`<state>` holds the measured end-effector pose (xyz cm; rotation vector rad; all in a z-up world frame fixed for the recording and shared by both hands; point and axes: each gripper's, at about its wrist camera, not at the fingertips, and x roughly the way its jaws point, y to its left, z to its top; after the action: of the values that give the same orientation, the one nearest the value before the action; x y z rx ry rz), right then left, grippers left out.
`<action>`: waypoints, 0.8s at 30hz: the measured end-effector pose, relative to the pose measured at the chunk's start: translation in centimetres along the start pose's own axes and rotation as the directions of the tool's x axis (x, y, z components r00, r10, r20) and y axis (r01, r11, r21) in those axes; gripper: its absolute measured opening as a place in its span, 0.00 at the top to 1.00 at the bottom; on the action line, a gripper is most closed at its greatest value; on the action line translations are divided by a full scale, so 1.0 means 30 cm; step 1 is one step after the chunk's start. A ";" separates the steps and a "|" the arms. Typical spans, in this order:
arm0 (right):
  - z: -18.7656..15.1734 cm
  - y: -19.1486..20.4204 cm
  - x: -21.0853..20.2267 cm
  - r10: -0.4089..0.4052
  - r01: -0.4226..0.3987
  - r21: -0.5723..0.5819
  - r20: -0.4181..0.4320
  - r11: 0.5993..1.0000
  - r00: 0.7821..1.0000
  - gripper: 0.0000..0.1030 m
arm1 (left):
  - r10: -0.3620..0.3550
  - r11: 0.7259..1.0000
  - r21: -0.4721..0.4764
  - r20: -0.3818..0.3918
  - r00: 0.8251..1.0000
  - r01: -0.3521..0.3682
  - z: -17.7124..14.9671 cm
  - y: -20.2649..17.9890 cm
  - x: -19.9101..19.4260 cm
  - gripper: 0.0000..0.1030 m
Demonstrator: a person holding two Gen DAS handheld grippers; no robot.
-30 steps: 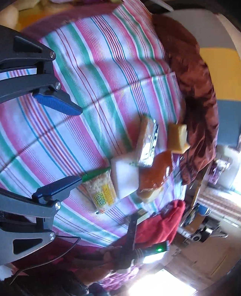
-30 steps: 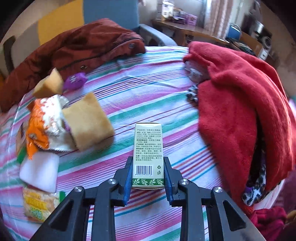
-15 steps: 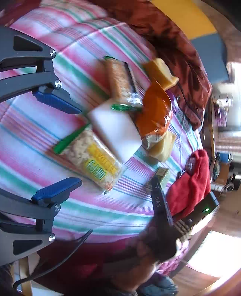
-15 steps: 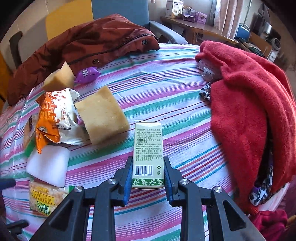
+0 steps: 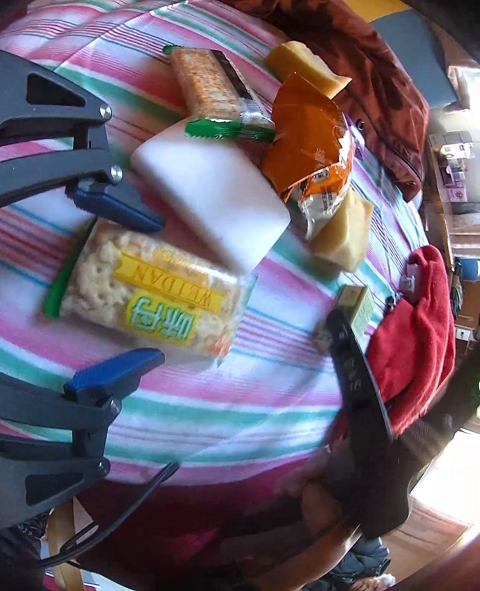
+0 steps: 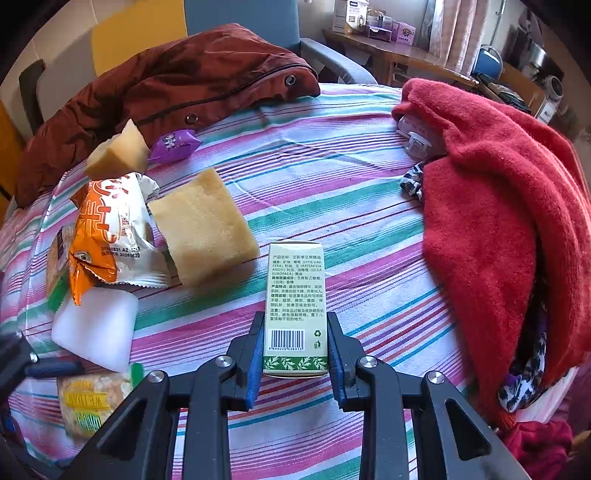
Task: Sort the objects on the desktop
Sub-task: 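Grasp the WEIDAN cracker packet with the left gripper while the right holds the box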
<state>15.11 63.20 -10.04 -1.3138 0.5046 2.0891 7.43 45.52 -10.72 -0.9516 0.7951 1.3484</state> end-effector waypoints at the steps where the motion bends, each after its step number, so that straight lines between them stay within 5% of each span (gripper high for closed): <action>1: 0.000 0.000 0.000 -0.001 0.001 -0.002 0.001 1.000 1.000 0.71 | -0.010 1.000 -0.005 0.002 1.000 0.010 -0.014 -0.007 -0.010 0.40; 10: -0.012 -0.007 0.007 0.000 0.000 0.011 -0.004 1.000 1.000 0.70 | -0.004 0.997 -0.073 0.024 1.000 0.006 -0.021 -0.008 -0.029 0.39; 17: -0.011 -0.048 0.011 0.021 -0.021 0.073 0.005 0.997 1.000 0.58 | 0.013 0.997 -0.074 0.002 1.000 -0.013 0.034 -0.024 0.019 0.41; 22: -0.006 -0.060 0.021 0.024 -0.025 0.092 0.011 0.995 1.000 0.58 | 0.061 0.996 -0.067 0.034 0.998 -0.059 0.039 -0.053 0.029 0.47; 24: -0.003 -0.054 0.030 0.024 -0.025 0.079 0.006 0.997 1.000 0.67 | 0.069 0.995 -0.070 0.038 0.997 -0.066 0.033 -0.057 0.028 0.48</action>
<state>15.98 64.60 -10.88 -1.2626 0.5974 2.0707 9.14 46.80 -10.88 -0.9553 0.7605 1.4571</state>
